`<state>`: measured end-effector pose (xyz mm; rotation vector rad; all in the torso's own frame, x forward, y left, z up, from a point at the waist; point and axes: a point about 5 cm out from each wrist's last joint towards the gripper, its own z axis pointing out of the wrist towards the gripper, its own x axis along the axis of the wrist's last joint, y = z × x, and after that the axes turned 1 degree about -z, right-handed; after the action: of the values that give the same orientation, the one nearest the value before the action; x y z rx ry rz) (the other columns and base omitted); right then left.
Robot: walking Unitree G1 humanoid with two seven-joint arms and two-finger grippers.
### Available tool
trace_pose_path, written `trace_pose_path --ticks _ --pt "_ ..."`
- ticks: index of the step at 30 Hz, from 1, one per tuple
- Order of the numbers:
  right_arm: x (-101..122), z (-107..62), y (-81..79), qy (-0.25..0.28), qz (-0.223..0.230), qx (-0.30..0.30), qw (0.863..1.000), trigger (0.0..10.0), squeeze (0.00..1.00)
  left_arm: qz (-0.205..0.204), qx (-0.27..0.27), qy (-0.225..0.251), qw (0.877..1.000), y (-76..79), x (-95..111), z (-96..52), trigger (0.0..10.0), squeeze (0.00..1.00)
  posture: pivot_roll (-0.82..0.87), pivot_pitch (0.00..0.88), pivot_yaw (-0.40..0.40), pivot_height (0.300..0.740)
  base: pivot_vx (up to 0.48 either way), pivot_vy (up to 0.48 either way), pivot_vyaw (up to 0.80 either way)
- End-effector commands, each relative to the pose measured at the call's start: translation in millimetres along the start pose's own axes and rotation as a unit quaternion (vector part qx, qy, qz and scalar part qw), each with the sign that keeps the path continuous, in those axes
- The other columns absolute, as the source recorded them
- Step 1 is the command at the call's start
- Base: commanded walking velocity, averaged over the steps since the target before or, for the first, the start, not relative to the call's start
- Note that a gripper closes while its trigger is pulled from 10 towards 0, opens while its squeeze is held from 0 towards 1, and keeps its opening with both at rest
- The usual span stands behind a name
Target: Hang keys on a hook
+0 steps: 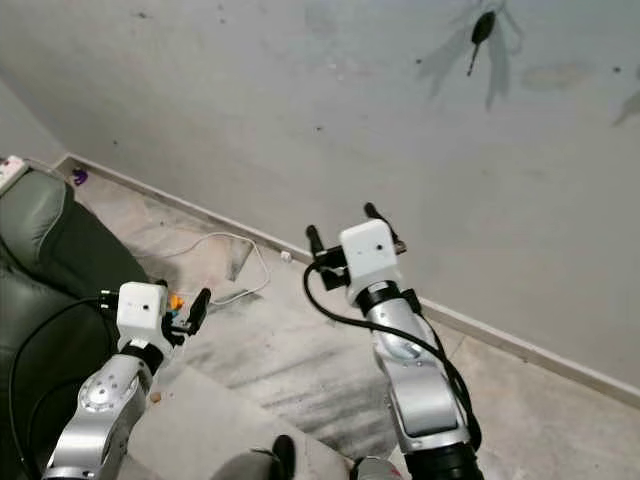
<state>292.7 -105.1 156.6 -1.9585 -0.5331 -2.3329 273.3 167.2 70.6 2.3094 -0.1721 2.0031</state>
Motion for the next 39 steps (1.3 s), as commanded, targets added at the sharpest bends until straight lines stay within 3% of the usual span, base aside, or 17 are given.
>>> trace_pose_path --ticks 1,18,33,39 --pt "0.6 0.0 -10.1 0.003 0.008 0.015 1.000 10.0 0.00 0.000 0.013 -0.015 1.000 -9.6 -7.8 -5.5 10.0 0.00 -0.02 0.236 0.115 0.740 0.000 0.000 0.80" --pt "-1.7 0.8 -13.9 0.002 0.006 0.029 1.000 10.0 0.00 -0.004 0.002 -0.015 1.000 -0.9 -13.6 -6.0 10.0 0.00 -0.02 0.221 0.100 0.740 0.000 0.000 0.80" --pt "-40.3 -13.5 -13.3 -0.055 0.000 0.042 0.998 10.0 0.00 -0.016 0.028 -0.055 0.998 -5.1 -39.3 -10.3 10.0 0.00 -0.03 0.196 0.078 0.740 0.000 0.000 0.80" --pt "-75.1 -23.1 -8.4 -0.109 0.003 0.030 0.994 10.0 0.00 -0.005 0.033 -0.073 0.997 -5.0 -53.8 -7.8 10.0 0.00 -0.03 0.185 0.067 0.740 0.000 0.000 0.80"
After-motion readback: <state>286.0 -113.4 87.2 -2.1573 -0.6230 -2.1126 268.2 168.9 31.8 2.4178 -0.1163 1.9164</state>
